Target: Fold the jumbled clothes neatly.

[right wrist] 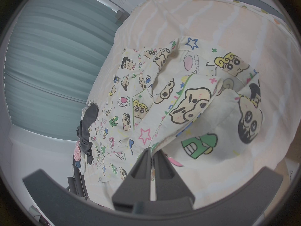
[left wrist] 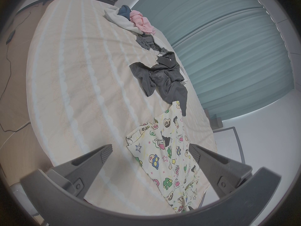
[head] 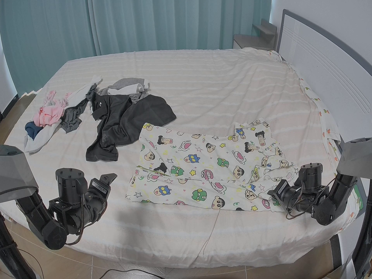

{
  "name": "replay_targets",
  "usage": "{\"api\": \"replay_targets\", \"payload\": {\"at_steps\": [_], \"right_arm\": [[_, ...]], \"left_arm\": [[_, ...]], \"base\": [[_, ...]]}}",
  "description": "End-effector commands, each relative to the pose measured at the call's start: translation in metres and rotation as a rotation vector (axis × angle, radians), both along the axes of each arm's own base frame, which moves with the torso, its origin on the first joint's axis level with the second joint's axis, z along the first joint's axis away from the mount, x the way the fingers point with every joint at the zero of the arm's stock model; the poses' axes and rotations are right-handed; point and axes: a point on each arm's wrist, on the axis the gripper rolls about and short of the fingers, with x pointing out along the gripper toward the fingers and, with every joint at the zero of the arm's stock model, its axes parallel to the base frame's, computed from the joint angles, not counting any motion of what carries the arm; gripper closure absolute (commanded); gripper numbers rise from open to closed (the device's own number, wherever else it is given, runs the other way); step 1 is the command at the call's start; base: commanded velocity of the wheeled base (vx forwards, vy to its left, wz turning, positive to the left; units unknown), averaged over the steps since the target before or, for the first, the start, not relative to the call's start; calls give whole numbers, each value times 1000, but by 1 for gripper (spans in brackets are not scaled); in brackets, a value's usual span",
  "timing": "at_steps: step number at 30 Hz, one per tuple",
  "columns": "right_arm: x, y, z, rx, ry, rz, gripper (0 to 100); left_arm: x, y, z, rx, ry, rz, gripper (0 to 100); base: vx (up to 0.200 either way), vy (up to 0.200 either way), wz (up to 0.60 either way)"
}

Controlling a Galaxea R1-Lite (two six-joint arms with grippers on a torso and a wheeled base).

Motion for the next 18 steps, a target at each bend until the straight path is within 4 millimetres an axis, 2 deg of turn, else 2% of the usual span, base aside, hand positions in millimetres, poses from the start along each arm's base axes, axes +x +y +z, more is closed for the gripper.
{"api": "replay_targets", "payload": {"at_steps": [1, 10, 13, 18], "right_arm": [[-12, 13, 12, -14, -26, 24, 100], [-25, 33, 6, -58, -3, 56, 100], [-27, 35, 4, -66, 2, 55, 100], [-27, 35, -9, -93, 44, 40, 100]], "left_arm": [[0, 0, -1, 1, 2, 1, 0], [-1, 0, -1, 3, 6, 2, 0], [-1, 0, -2, 3, 8, 2, 0], [-1, 0, -2, 3, 8, 2, 0]], "base": [[0, 0, 0], [0, 0, 0], [0, 0, 0], [0, 0, 0]]}}
